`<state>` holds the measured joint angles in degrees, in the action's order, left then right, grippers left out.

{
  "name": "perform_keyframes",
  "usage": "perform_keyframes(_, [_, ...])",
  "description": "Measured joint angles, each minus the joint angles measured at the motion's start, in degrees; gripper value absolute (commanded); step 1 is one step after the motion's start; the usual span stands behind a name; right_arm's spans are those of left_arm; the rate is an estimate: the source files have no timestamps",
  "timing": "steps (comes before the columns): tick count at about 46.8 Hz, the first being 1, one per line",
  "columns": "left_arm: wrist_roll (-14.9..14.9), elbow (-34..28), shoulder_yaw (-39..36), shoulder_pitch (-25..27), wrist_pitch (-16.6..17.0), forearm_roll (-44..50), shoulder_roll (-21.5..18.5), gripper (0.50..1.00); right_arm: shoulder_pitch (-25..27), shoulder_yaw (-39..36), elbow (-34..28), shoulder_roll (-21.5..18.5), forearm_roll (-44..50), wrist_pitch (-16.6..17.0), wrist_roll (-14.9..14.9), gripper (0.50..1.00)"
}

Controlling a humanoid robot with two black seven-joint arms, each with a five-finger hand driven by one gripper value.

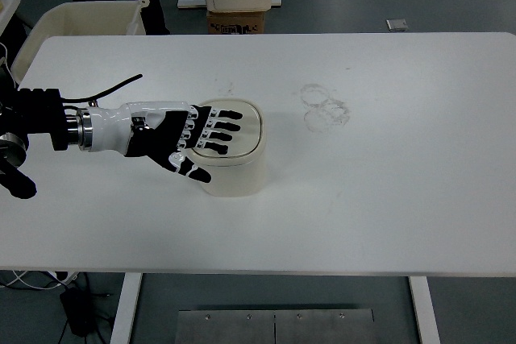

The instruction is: Close trash bin

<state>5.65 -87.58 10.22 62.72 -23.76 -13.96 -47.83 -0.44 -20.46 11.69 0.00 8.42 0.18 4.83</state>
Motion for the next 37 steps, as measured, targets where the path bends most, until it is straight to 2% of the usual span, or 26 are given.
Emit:
perform_keyframes(12, [0.0,0.2,0.0,-0.2,0.0,-0.1,-0.4,1.0,0.0,0.0,0.0,0.0,0.0,0.0,0.0,0.993])
perform_keyframes(25, [-0.4,0.5,1.4,3.6,0.5,0.8,-0.9,1.0,0.0,0.0,0.0,0.0,0.0,0.0,0.0,0.993])
perform_keyframes(37, [-0.6,2.7,9.3,3.7,0.6,4.1,-0.9,1.0,0.0,0.0,0.0,0.0,0.0,0.0,0.0,0.993])
